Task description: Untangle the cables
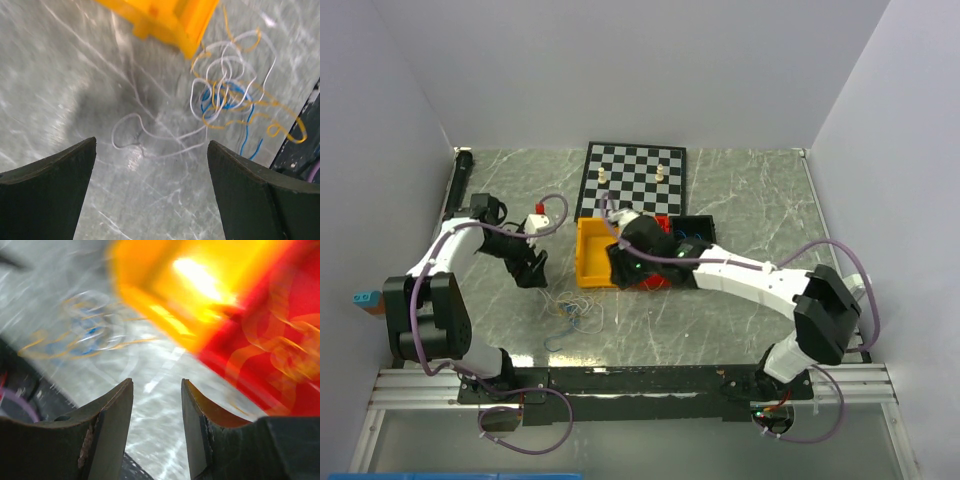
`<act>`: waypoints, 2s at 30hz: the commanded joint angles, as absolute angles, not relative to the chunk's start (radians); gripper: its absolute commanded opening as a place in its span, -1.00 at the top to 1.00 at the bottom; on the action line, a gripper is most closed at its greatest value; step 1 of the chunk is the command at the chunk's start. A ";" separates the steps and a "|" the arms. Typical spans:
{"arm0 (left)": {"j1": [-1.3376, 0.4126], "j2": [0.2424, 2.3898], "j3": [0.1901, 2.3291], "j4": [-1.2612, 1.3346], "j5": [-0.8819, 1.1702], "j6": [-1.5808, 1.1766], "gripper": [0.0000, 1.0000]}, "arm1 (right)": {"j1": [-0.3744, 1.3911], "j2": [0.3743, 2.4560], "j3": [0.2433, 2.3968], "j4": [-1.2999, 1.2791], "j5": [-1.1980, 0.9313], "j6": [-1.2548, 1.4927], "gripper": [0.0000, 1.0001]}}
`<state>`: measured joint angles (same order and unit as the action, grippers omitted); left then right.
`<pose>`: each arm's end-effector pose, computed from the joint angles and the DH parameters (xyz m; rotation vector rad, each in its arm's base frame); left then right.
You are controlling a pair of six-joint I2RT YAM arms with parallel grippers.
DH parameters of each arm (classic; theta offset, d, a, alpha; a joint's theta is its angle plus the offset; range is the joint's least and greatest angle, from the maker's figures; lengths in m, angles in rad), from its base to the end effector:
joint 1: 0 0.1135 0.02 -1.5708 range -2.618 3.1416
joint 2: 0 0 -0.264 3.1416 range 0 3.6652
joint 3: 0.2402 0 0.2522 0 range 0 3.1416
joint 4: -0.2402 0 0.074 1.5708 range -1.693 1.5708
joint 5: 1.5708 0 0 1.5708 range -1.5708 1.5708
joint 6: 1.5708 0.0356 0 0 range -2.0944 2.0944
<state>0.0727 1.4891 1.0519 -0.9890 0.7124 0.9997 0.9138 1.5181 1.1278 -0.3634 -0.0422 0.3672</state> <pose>0.2613 -0.0043 0.2274 1.2081 2.2624 -0.7252 0.2036 0.2665 0.2644 -0.6764 2.3311 0.6690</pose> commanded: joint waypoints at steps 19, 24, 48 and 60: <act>0.095 1.509 0.945 -0.916 0.681 1.100 -0.93 | 1.103 1.753 1.181 0.149 -0.410 -0.092 -0.29; 0.103 1.525 0.954 -0.908 0.693 1.083 -0.93 | 1.126 1.775 1.169 0.189 -0.431 -0.112 -0.30; 0.104 1.543 0.982 -0.911 0.738 1.064 -0.59 | 1.157 1.660 1.158 0.179 -0.226 -0.147 1.00; 0.104 1.588 1.035 -0.989 0.753 1.097 0.81 | 1.157 1.253 0.973 0.181 -0.146 -0.080 1.00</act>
<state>0.0990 1.6096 1.0000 -0.9535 0.6964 1.0603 1.1542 1.3403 1.0233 0.1528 -0.1768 -0.1150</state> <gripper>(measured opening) 0.126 0.011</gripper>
